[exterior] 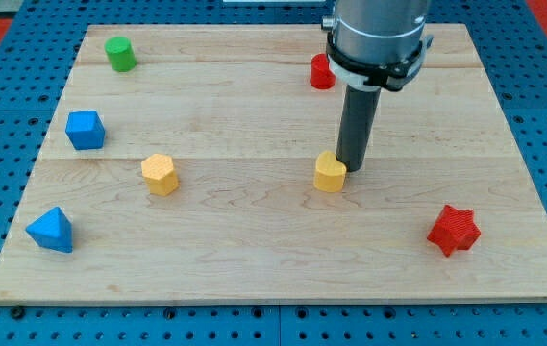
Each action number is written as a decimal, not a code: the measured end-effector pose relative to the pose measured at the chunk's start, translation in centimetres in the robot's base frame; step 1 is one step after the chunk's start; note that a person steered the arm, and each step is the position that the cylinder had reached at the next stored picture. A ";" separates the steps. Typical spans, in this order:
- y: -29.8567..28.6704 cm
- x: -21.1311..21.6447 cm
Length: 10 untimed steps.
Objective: Push the blue cube slightly right
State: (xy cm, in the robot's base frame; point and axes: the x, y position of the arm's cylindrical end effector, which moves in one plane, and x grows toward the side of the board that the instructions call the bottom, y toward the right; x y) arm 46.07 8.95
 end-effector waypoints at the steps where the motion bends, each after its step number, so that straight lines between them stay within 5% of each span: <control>1: -1.1 -3.1; 5: -39.5 -13.1; 7: -39.4 -3.3; 10: -31.0 -7.0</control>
State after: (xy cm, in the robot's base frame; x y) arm 39.09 -22.00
